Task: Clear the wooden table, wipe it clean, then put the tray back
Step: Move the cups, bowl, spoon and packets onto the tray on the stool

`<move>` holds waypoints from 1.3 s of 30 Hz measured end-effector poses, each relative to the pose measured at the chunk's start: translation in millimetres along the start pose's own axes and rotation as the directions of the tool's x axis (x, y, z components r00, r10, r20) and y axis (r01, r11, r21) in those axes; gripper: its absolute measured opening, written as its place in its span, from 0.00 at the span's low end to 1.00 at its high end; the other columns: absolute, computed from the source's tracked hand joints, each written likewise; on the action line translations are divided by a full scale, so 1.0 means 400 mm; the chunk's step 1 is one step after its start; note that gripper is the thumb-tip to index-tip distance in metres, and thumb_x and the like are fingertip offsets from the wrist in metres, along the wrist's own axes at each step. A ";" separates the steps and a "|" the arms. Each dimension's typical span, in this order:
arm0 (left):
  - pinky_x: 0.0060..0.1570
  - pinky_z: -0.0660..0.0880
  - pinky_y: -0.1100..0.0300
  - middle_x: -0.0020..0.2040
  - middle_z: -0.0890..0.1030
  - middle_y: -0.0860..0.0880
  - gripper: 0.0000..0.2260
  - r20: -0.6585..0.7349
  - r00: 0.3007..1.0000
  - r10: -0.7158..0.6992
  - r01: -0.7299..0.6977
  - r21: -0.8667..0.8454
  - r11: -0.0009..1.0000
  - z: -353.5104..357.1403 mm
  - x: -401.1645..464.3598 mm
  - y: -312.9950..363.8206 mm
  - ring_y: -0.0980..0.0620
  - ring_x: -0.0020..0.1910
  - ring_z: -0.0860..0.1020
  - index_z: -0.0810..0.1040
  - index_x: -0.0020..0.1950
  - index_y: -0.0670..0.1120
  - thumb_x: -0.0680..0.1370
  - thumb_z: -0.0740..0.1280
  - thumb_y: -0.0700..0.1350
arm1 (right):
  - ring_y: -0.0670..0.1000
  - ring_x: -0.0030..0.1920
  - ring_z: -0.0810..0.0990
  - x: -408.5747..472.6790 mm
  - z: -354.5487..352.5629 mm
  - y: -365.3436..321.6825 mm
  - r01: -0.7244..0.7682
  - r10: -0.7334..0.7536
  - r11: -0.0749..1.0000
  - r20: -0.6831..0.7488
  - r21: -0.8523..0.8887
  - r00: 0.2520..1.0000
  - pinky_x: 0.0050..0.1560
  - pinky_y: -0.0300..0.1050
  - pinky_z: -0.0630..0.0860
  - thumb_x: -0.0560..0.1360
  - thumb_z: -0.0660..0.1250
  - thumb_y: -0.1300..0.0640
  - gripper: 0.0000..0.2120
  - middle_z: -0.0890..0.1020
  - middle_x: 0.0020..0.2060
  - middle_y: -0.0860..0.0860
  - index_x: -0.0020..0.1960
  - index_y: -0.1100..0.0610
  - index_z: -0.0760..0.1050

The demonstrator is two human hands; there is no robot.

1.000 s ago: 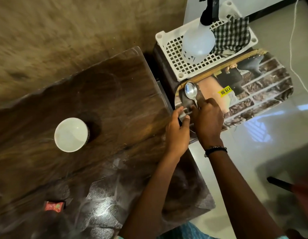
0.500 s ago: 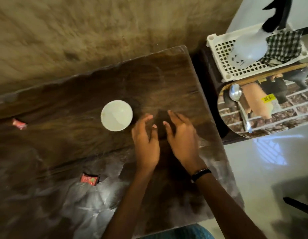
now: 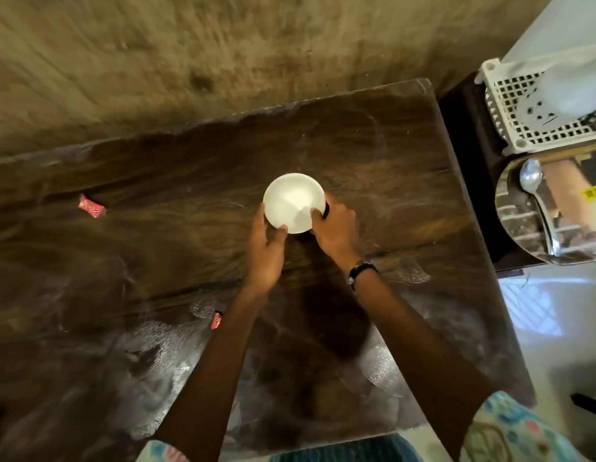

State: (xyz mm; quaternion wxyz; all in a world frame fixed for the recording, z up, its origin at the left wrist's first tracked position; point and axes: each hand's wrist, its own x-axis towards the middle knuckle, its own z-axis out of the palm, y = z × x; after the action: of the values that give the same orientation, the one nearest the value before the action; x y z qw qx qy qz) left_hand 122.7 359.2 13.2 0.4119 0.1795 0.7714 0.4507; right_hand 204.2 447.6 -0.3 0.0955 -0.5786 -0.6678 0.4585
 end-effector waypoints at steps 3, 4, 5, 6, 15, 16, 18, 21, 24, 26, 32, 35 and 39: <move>0.71 0.65 0.49 0.74 0.64 0.47 0.27 0.013 1.000 0.017 -0.016 -0.011 1.000 0.007 -0.004 0.000 0.49 0.72 0.64 0.56 0.76 0.48 0.79 0.62 0.40 | 0.57 0.60 0.78 -0.012 0.001 0.014 0.026 -0.022 0.996 -0.050 0.081 0.999 0.54 0.49 0.78 0.79 0.62 0.61 0.20 0.79 0.61 0.57 0.70 0.59 0.69; 0.71 0.64 0.51 0.75 0.62 0.47 0.28 0.012 1.000 0.023 -0.023 -0.019 1.000 0.013 -0.011 0.002 0.50 0.73 0.63 0.55 0.76 0.48 0.79 0.62 0.40 | 0.56 0.60 0.78 -0.019 -0.002 0.023 0.039 -0.030 0.990 -0.066 0.132 0.997 0.53 0.49 0.80 0.78 0.62 0.62 0.20 0.79 0.60 0.57 0.70 0.59 0.70; 0.71 0.63 0.54 0.76 0.61 0.48 0.29 0.009 1.000 0.025 -0.024 -0.023 0.999 0.019 -0.022 0.003 0.51 0.74 0.62 0.53 0.76 0.48 0.79 0.62 0.40 | 0.56 0.59 0.78 -0.028 -0.005 0.032 0.048 -0.034 0.982 -0.081 0.182 0.996 0.51 0.49 0.81 0.78 0.62 0.63 0.20 0.79 0.60 0.57 0.69 0.59 0.71; 0.70 0.63 0.56 0.76 0.59 0.49 0.29 0.010 0.999 0.032 -0.032 -0.024 0.999 0.030 -0.033 0.004 0.52 0.74 0.61 0.52 0.76 0.49 0.79 0.62 0.40 | 0.54 0.58 0.78 -0.037 -0.015 0.043 0.054 -0.031 0.972 -0.100 0.227 0.994 0.47 0.47 0.82 0.77 0.62 0.64 0.20 0.80 0.59 0.57 0.68 0.59 0.72; 0.61 0.69 0.72 0.74 0.64 0.54 0.26 0.188 0.974 0.131 -0.093 -0.197 0.976 0.299 -0.144 0.111 0.64 0.65 0.69 0.57 0.76 0.52 0.79 0.61 0.45 | 0.46 0.52 0.80 -0.084 -0.293 0.179 0.074 0.116 0.860 -0.334 0.506 0.936 0.38 0.36 0.81 0.75 0.63 0.66 0.20 0.81 0.55 0.50 0.65 0.55 0.75; 0.65 0.68 0.67 0.74 0.64 0.53 0.26 0.226 0.964 0.136 -0.089 -0.207 0.974 0.347 -0.153 0.124 0.62 0.67 0.68 0.57 0.76 0.52 0.79 0.62 0.44 | 0.45 0.51 0.81 -0.082 -0.340 0.203 0.085 0.130 0.851 -0.365 0.518 0.922 0.38 0.37 0.81 0.75 0.63 0.66 0.20 0.82 0.54 0.50 0.65 0.54 0.76; 0.67 0.66 0.63 0.75 0.63 0.53 0.27 0.297 0.943 0.152 -0.090 -0.211 0.973 0.443 -0.168 0.151 0.58 0.71 0.64 0.56 0.76 0.53 0.79 0.61 0.43 | 0.47 0.51 0.81 -0.074 -0.435 0.252 0.089 0.154 0.868 -0.437 0.488 0.886 0.40 0.40 0.81 0.75 0.64 0.65 0.18 0.82 0.52 0.51 0.64 0.56 0.76; 0.60 0.66 0.74 0.72 0.62 0.56 0.26 0.407 0.898 0.169 -0.085 -0.217 0.973 0.580 -0.184 0.192 0.61 0.69 0.62 0.55 0.76 0.52 0.80 0.59 0.38 | 0.51 0.51 0.81 -0.048 -0.559 0.329 0.026 0.230 0.899 -0.523 0.436 0.821 0.45 0.40 0.80 0.75 0.65 0.63 0.15 0.83 0.49 0.52 0.61 0.59 0.78; 0.56 0.66 0.77 0.76 0.58 0.53 0.27 0.509 0.844 0.170 -0.084 -0.187 0.979 0.700 -0.190 0.222 0.63 0.67 0.61 0.53 0.76 0.52 0.80 0.58 0.37 | 0.52 0.50 0.82 -0.015 -0.657 0.398 0.005 0.302 0.886 -0.585 0.464 0.752 0.50 0.49 0.81 0.71 0.65 0.60 0.19 0.84 0.49 0.53 0.62 0.55 0.78; 0.54 0.67 0.77 0.77 0.58 0.51 0.27 0.561 0.815 0.144 -0.073 -0.146 0.987 0.761 -0.187 0.235 0.63 0.66 0.62 0.52 0.77 0.54 0.81 0.57 0.38 | 0.54 0.47 0.84 0.006 -0.702 0.435 -0.030 0.348 0.879 -0.599 0.475 0.721 0.48 0.56 0.82 0.70 0.64 0.59 0.20 0.84 0.47 0.57 0.62 0.55 0.78; 0.61 0.63 0.61 0.76 0.59 0.48 0.26 0.593 0.804 0.037 -0.005 -0.056 0.998 0.862 -0.181 0.254 0.52 0.74 0.61 0.54 0.76 0.55 0.81 0.58 0.40 | 0.53 0.47 0.84 0.061 -0.758 0.511 -0.090 0.385 0.878 -0.581 0.470 0.718 0.47 0.52 0.82 0.71 0.63 0.57 0.21 0.84 0.49 0.56 0.62 0.56 0.78; 0.60 0.63 0.60 0.76 0.61 0.48 0.26 0.597 0.802 0.025 -0.009 -0.029 1.000 0.869 -0.176 0.251 0.52 0.73 0.61 0.54 0.76 0.56 0.81 0.58 0.42 | 0.52 0.51 0.83 0.075 -0.752 0.528 -0.115 0.399 0.866 -0.534 0.487 0.745 0.49 0.46 0.81 0.74 0.64 0.54 0.20 0.83 0.54 0.56 0.66 0.56 0.75; 0.61 0.63 0.62 0.76 0.60 0.50 0.25 0.585 0.810 0.039 -0.012 -0.050 0.999 0.843 -0.184 0.242 0.53 0.74 0.60 0.56 0.76 0.55 0.81 0.57 0.41 | 0.48 0.58 0.77 0.049 -0.742 0.512 -0.135 0.431 0.850 -0.526 0.509 0.733 0.56 0.47 0.77 0.77 0.63 0.47 0.24 0.77 0.63 0.54 0.70 0.56 0.68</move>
State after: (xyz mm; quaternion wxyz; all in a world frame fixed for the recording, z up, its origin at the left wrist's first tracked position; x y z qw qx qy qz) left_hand 426.4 547.2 43.9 0.6270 0.3109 0.5946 0.3958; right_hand 533.6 594.8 10.3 0.3647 -0.7571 -0.3781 0.3884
